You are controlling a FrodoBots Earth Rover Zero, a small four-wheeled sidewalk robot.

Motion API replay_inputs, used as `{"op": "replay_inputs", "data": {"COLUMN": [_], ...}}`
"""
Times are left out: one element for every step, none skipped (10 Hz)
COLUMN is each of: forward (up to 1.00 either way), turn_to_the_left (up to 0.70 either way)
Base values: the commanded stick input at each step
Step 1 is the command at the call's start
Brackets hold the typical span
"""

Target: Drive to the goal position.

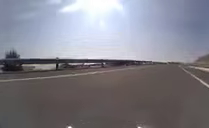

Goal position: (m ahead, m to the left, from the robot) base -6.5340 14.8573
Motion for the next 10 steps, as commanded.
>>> {"op": "replay_inputs", "data": {"forward": [0.00, 0.00, 0.00, 0.00, 0.00, 0.00, 0.00, 0.00, 0.00, 0.00], "turn_to_the_left": [0.45, 0.45, 0.45, 0.45, 0.45, 0.45, 0.45, 0.45, 0.45, 0.45]}}
